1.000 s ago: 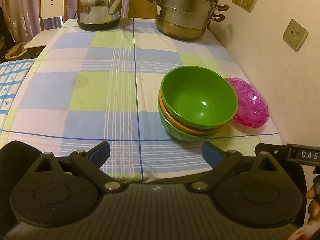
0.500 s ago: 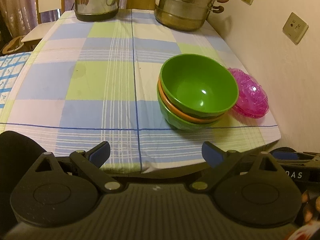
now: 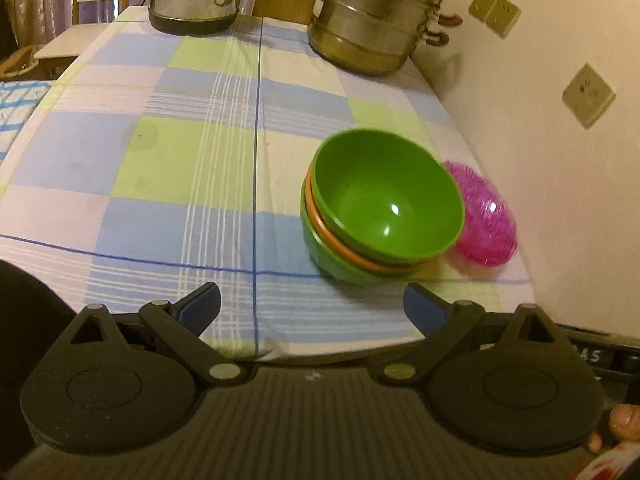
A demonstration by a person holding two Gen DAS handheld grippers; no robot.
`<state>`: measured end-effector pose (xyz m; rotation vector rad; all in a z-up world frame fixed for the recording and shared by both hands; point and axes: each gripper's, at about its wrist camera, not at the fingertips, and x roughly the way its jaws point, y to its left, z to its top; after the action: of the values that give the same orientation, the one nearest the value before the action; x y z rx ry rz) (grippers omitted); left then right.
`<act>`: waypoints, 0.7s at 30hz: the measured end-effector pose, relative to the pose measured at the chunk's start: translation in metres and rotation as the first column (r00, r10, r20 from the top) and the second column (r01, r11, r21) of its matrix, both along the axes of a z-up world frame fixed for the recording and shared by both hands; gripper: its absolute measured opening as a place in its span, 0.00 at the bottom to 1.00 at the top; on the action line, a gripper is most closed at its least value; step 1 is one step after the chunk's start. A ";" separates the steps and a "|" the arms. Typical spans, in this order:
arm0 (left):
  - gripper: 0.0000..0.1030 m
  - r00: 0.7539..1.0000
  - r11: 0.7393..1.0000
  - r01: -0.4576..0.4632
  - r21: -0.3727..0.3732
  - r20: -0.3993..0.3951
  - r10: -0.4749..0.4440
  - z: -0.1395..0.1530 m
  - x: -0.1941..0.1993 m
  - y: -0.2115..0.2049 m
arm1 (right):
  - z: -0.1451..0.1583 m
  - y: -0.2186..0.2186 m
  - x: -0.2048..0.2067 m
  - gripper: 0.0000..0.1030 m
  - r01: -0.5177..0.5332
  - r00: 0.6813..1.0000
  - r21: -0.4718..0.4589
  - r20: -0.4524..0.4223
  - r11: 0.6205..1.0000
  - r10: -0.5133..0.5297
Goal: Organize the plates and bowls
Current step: 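Move both grippers to the rim of the nested green-orange-green bowls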
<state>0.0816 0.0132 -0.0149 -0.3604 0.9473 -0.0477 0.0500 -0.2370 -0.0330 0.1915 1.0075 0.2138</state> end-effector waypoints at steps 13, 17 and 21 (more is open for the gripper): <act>0.93 0.999 0.995 -0.043 -0.093 0.008 0.044 0.001 0.062 0.015 | 0.023 -0.007 0.061 0.77 0.031 0.999 0.175 0.026 0.984 -0.036; 0.90 0.999 0.994 -0.041 -0.104 -0.002 0.041 -0.006 0.082 0.016 | 0.015 0.000 0.083 0.64 0.027 1.000 0.181 0.003 0.983 -0.028; 0.86 1.000 0.996 -0.021 -0.092 -0.009 0.020 -0.016 0.098 0.014 | 0.003 0.009 0.100 0.59 0.023 1.000 0.166 -0.017 0.986 -0.021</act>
<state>0.1800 0.0273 -0.0312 -0.4555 0.9509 -0.0716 0.1495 -0.2281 -0.0303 0.3566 1.0022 0.2769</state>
